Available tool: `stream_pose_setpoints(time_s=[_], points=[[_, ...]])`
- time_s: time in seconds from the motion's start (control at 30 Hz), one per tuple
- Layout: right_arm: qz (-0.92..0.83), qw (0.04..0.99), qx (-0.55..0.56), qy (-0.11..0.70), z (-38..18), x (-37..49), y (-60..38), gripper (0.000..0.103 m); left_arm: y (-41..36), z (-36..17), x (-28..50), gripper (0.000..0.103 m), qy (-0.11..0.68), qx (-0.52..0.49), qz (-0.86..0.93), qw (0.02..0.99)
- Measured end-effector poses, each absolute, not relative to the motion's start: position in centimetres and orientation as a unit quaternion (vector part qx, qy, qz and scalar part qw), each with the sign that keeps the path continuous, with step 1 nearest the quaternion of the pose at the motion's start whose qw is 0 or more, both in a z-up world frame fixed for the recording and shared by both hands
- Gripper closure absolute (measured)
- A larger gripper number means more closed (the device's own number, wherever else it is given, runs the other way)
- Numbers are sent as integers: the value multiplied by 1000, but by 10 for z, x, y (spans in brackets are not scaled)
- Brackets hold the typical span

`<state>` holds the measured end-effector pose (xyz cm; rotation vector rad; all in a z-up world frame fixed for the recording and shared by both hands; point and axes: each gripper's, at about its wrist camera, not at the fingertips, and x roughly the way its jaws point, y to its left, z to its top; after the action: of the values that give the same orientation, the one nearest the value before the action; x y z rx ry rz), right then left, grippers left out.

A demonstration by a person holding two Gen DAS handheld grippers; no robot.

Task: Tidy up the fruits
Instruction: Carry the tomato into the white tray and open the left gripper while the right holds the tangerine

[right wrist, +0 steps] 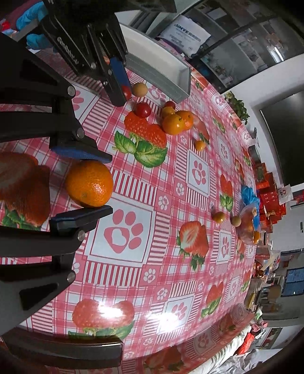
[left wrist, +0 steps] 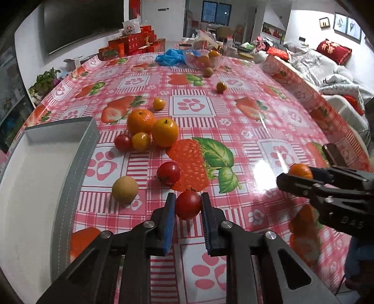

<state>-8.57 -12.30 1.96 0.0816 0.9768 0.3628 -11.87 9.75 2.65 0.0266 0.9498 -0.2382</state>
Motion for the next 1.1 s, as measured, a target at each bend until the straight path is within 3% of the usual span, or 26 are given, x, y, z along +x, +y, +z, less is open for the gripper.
stream_pose_setpoints(time_s=[0.57, 1.1], points=[[235, 852, 11, 467, 51, -76, -41, 63, 194, 68, -136, 81, 407, -31, -51, 911], [322, 820, -57, 469, 62, -65, 105, 63, 302, 34, -141, 81, 424, -63, 60, 901]])
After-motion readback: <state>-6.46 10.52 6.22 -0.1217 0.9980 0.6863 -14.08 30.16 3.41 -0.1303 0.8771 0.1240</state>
